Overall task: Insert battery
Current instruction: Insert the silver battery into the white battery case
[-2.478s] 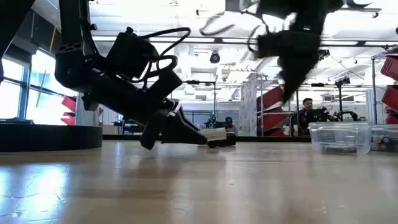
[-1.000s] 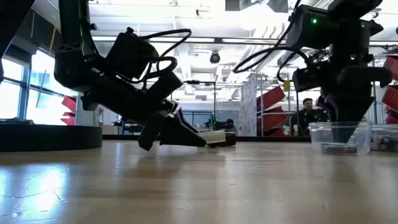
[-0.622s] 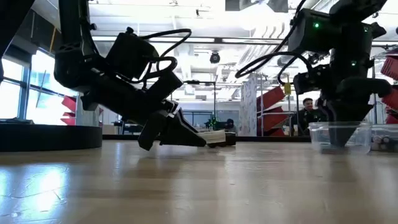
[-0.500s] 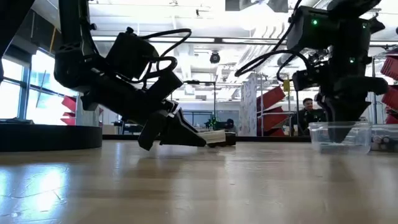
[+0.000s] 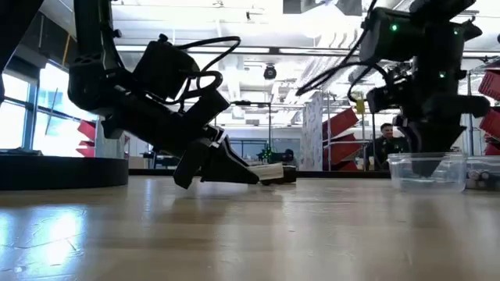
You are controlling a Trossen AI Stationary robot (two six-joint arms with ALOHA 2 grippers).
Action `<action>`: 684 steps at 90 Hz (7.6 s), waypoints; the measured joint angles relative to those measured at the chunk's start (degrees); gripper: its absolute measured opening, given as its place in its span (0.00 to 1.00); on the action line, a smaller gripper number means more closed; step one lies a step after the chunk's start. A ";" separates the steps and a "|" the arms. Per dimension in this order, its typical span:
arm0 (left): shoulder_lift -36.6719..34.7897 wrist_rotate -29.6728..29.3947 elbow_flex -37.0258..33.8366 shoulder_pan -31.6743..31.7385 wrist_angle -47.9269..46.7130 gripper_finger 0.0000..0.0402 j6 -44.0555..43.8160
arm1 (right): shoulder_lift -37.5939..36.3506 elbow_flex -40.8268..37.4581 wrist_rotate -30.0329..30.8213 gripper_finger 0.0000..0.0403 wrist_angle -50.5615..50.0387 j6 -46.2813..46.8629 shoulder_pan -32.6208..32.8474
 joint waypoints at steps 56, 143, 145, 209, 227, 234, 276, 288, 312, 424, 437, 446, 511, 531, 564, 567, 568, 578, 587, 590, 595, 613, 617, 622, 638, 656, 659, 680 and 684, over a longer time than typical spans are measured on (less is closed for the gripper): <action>0.00 -0.84 0.00 -0.02 -1.17 0.20 -2.05 | 0.00 -0.33 -0.61 0.18 1.98 -5.84 0.02; 0.00 -0.87 0.02 -0.02 -1.30 0.20 -2.08 | 0.00 -3.92 -4.76 0.15 6.58 -7.04 -2.31; 0.00 -0.87 0.02 -0.01 -1.30 0.20 -2.08 | 0.00 -4.20 -4.94 0.15 6.84 -7.03 -2.58; 0.00 -0.87 0.02 -0.02 -1.30 0.20 -2.01 | -0.09 -5.46 -0.77 0.01 6.59 -2.85 -7.04; 0.00 -0.87 0.02 -0.02 -1.34 0.20 -2.01 | 0.20 -0.69 1.89 0.00 -2.59 -2.39 -7.04; 0.00 -0.87 0.02 0.00 -1.47 0.20 -2.01 | 0.16 3.06 3.90 0.00 -7.31 -2.46 -7.02; 0.02 2.52 3.48 2.10 -7.79 0.20 -6.51 | 2.86 22.92 -0.40 0.00 -15.75 -0.29 -5.74; -0.02 4.47 5.93 2.42 -11.94 0.20 -7.06 | 10.16 26.49 -2.91 0.00 -10.53 -4.24 -3.76; -0.04 4.66 6.34 2.27 -13.25 0.20 -7.58 | 27.99 35.51 -4.46 0.00 -7.01 -13.14 -2.35; -0.07 5.54 6.29 2.27 -14.43 0.20 -8.02 | 34.82 42.40 0.22 0.00 -2.06 -21.88 -4.79; -0.02 5.54 6.29 2.27 -14.43 0.20 -8.00 | 34.82 42.36 -0.92 0.00 -2.09 -21.95 -4.79; -0.02 5.55 6.27 2.27 -14.43 0.20 -8.01 | 34.82 42.36 -1.38 0.00 -2.12 -21.98 -4.77; -0.01 5.54 6.25 2.27 -14.46 0.19 -8.02 | 34.84 42.34 2.57 0.00 -2.67 -20.43 -3.93; 0.00 5.52 6.25 2.27 -14.52 0.19 -8.04 | 35.68 42.25 2.71 0.00 -4.45 -19.33 -3.37; 0.00 5.47 6.25 2.27 -14.52 0.19 -8.04 | 35.65 42.36 3.12 0.00 -3.34 -19.42 -3.70; 0.00 5.47 6.25 2.26 -14.52 0.19 -8.04 | 35.65 42.36 3.11 0.00 -3.14 -19.49 -3.74; 0.00 5.47 6.25 2.26 -14.52 0.19 -8.04 | 35.65 42.36 3.10 0.00 -3.10 -19.54 -3.74; 0.00 5.46 6.25 2.26 -14.52 0.19 -8.04 | 35.98 42.45 2.48 0.00 -1.89 -20.31 -3.72; 0.00 5.45 6.25 2.25 -14.52 0.19 -8.04 | 36.53 42.47 1.02 0.00 -1.66 -20.44 -3.72; 0.00 5.45 6.25 2.26 -14.51 0.19 -8.04 | 36.63 42.47 0.89 0.00 -1.56 -20.44 -3.70; 0.00 5.45 6.25 2.25 -14.54 0.19 -8.04 | 36.63 42.47 0.77 0.00 -1.61 -20.42 -3.72; 0.00 5.43 6.25 2.25 -14.52 0.19 -8.04 | 36.30 42.47 1.20 0.00 -2.72 -20.48 -3.72; 0.00 5.41 6.25 2.26 -14.52 0.19 -8.04 | 35.94 42.47 1.28 0.00 -3.24 -20.44 -3.72; 0.00 5.39 6.25 2.27 -14.54 0.19 -8.04 | 35.55 42.47 1.35 0.00 -3.78 -20.26 -3.72; 0.00 5.33 6.25 2.25 -14.54 0.19 -8.04 | 34.71 42.47 1.80 0.00 -6.32 -18.97 -3.74; 0.00 5.32 6.23 2.25 -14.52 0.19 -8.04 | 35.25 42.46 1.96 0.00 -4.42 -19.28 -3.74; 0.00 5.32 6.23 2.25 -14.52 0.19 -8.04 | 35.40 42.47 1.98 0.00 -4.11 -19.28 -3.74; 0.00 5.32 6.24 2.25 -14.52 0.19 -8.04 | 35.56 42.47 1.98 0.00 -3.70 -19.41 -3.74; 0.00 5.32 6.24 2.25 -14.52 0.19 -8.04 | 35.56 42.47 2.01 0.00 -3.60 -19.41 -3.76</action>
